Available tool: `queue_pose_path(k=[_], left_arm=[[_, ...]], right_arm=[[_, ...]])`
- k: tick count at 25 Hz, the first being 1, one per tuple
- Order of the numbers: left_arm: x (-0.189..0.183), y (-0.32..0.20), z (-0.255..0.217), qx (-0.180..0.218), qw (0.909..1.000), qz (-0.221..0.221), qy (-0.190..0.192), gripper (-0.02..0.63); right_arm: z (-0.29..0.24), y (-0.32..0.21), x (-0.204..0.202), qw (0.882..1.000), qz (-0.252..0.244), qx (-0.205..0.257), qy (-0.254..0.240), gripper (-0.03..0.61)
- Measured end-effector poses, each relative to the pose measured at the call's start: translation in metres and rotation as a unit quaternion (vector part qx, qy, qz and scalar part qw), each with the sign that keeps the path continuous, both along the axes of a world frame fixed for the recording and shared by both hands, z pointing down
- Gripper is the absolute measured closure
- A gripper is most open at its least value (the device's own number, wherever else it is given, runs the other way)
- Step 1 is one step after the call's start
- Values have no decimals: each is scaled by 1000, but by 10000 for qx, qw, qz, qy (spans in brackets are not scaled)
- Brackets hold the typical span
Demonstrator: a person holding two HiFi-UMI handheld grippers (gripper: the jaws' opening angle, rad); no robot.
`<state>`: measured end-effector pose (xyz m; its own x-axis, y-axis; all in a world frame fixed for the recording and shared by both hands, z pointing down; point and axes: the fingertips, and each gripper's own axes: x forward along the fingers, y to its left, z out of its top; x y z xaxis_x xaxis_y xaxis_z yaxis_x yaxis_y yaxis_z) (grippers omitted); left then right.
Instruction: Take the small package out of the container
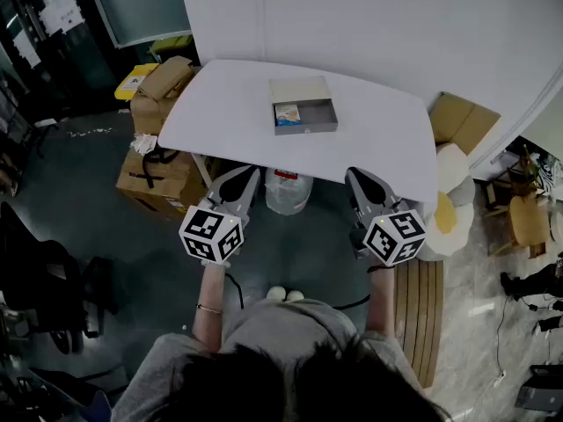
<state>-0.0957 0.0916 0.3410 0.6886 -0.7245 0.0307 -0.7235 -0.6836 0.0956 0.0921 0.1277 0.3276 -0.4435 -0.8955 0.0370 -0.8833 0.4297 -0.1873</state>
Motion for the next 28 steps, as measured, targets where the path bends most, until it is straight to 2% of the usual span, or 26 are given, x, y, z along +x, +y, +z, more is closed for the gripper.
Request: queue_pose_path(k=[20,28], left_arm=[[21,1,7,-9,9999,-63,-88,627],[20,-10,15,-95,9998,-157,-69,627]], right_arm=[[7,-4,22,9998,-80,-7,-172,568],[15,-20,17,9994,-201,-85,-256,566]])
